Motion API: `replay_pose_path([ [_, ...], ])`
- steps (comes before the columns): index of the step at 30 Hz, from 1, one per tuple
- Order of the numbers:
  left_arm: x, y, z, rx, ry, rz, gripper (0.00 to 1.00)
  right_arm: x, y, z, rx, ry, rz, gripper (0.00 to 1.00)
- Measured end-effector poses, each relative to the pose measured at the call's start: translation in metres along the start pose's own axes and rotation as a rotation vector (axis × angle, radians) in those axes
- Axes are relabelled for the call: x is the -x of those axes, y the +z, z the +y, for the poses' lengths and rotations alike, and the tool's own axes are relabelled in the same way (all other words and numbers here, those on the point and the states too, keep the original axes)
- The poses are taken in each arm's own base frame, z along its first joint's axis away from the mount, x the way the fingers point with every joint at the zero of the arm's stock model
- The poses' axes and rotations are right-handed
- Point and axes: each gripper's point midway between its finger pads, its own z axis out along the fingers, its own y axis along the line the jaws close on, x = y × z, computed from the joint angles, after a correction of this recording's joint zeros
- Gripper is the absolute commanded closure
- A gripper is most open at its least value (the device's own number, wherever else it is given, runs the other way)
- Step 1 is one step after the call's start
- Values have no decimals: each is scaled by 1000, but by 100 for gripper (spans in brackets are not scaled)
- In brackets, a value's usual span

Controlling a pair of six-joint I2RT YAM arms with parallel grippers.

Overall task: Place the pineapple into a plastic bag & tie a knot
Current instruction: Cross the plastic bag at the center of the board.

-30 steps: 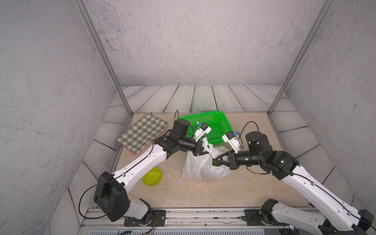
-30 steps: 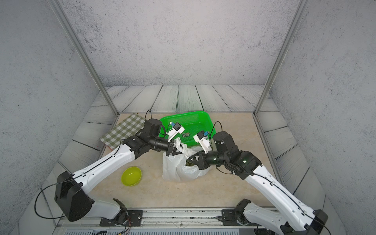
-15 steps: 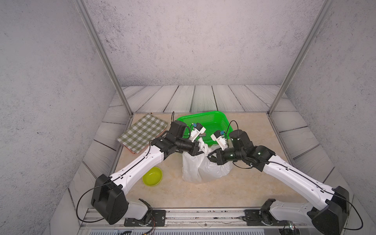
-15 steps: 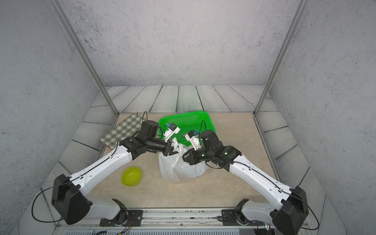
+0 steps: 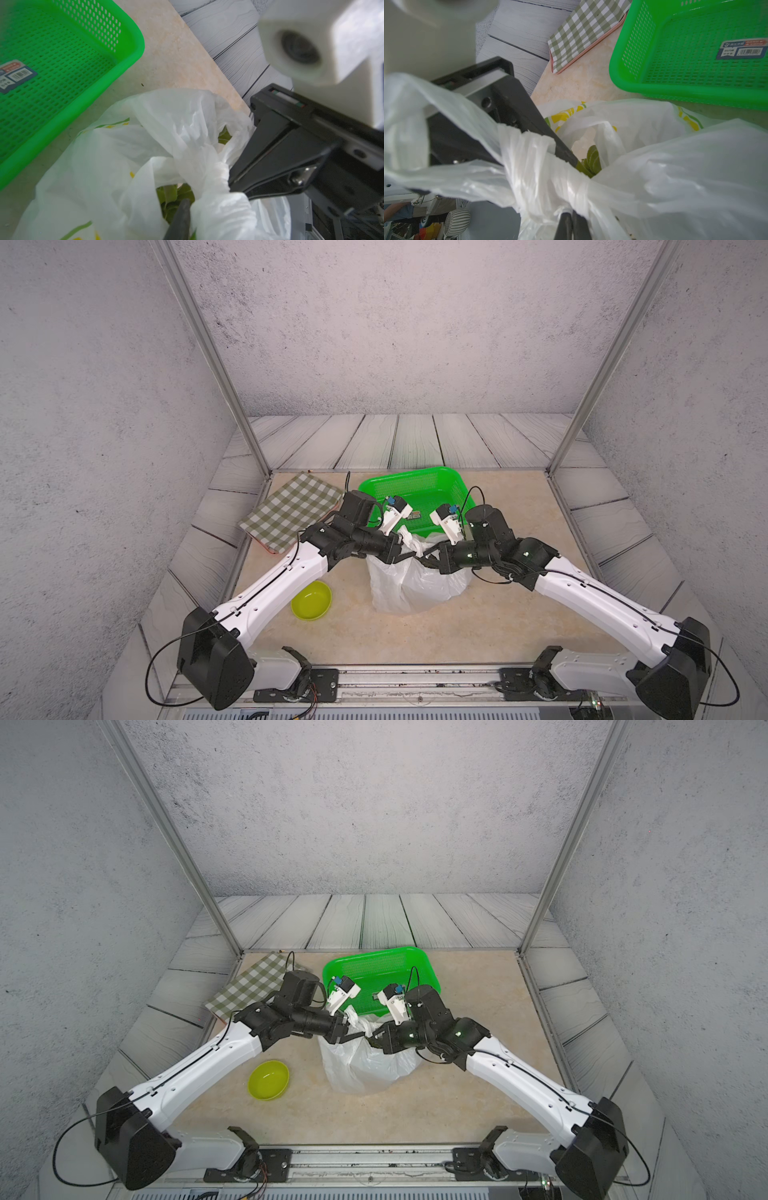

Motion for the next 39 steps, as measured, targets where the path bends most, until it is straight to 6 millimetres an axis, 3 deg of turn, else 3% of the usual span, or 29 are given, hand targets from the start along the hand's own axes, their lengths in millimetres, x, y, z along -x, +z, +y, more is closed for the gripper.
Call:
replay_pose_path([
  [10, -8, -11, -18, -59, 26, 21, 56, 0, -1, 0, 0, -1, -2, 100],
  [17, 3, -14, -27, -91, 31, 4, 57, -1, -1, 3, 15, -1, 6, 100],
  [28, 14, -3, -18, -87, -38, -16, 72, -4, -2, 9, 49, -5, 23, 100],
  [35, 17, 0, -13, -64, -85, -25, 95, -9, -6, 13, 67, -28, 39, 100],
  [39, 16, 3, -11, -62, -97, -19, 100, -10, -12, 16, 62, -61, 48, 76],
])
